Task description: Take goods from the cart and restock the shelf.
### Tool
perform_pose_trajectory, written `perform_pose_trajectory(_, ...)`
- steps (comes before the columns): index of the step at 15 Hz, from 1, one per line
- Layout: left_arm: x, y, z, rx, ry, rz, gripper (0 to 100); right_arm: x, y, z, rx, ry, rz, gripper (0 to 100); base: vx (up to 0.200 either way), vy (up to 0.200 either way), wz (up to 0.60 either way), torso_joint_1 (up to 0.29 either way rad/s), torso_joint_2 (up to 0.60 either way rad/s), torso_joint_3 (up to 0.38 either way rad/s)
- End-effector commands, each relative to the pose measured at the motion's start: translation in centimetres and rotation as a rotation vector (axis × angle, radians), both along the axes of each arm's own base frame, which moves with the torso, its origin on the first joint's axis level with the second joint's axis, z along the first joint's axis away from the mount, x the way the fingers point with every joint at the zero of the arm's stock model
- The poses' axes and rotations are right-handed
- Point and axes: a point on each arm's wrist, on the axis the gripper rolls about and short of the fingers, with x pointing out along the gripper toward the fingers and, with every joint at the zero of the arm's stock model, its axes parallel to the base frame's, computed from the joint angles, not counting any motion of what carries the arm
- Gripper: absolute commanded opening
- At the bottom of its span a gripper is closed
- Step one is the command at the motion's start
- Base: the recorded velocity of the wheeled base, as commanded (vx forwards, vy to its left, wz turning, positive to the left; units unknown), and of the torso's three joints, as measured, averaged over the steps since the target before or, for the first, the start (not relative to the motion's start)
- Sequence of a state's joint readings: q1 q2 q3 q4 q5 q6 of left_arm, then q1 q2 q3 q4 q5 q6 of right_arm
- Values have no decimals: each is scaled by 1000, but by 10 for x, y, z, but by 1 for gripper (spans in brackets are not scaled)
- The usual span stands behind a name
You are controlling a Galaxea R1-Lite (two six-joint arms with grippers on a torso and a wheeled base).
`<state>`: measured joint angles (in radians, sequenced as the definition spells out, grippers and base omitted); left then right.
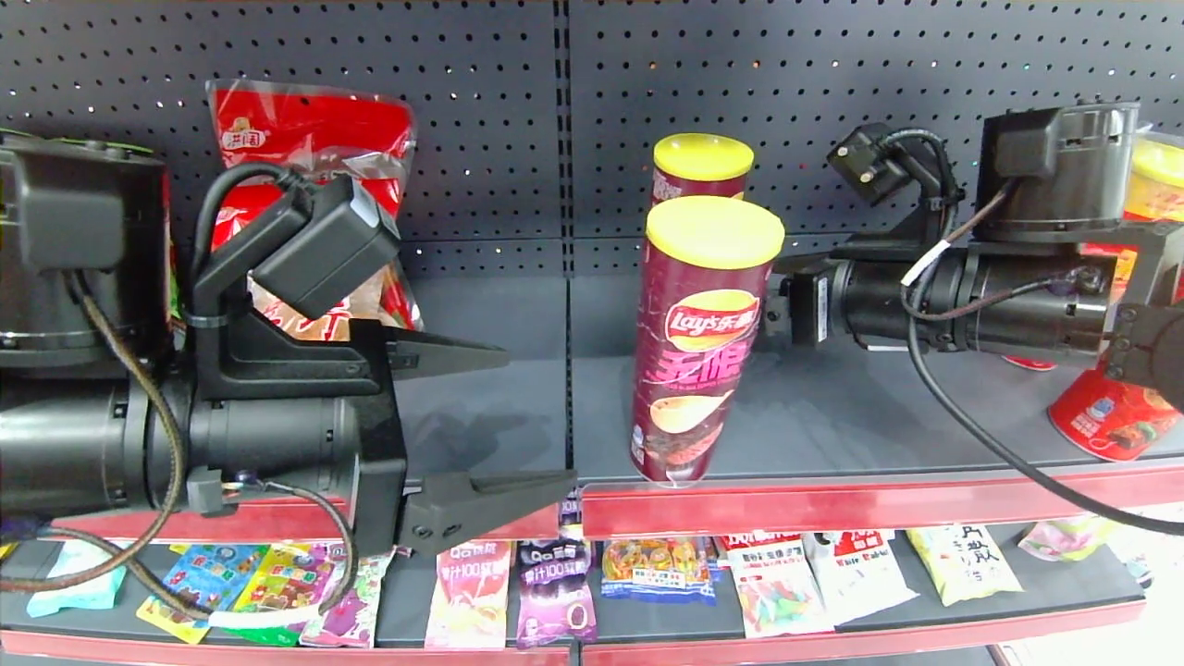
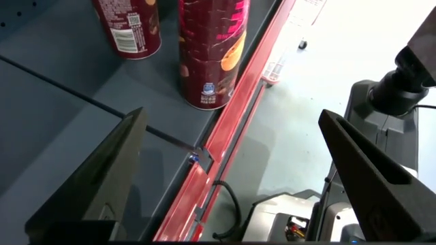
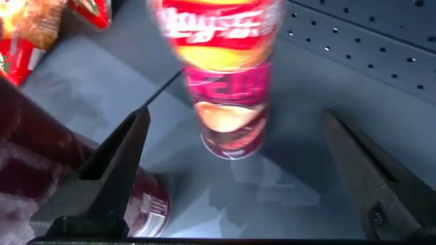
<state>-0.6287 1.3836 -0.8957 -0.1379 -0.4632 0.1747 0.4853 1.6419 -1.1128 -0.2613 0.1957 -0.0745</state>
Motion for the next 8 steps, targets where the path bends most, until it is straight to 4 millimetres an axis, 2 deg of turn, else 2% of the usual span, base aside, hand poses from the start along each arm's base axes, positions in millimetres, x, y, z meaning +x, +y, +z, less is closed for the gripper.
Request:
perform_pose_trajectory(1,0,0,0,2,-2,5,100,0,-10,-6,-12,18,-29,100,0,0,0,0,0,0)
perform_pose_trajectory(2,0,0,0,2,-2,5,100,-1,-13,-8,-15,25,-36,100,0,0,0,0,0,0)
perform_pose_trajectory(4,2,-1,-2,9,5,11,100,-21,-29,-15,-25,46,-59,100,0,0,0,0,0,0)
perform_pose_trajectory(8,17,-10,-15,71,24,96,100,-85,-59,-25,-26,47,-62,100,0,0,0,0,0,0)
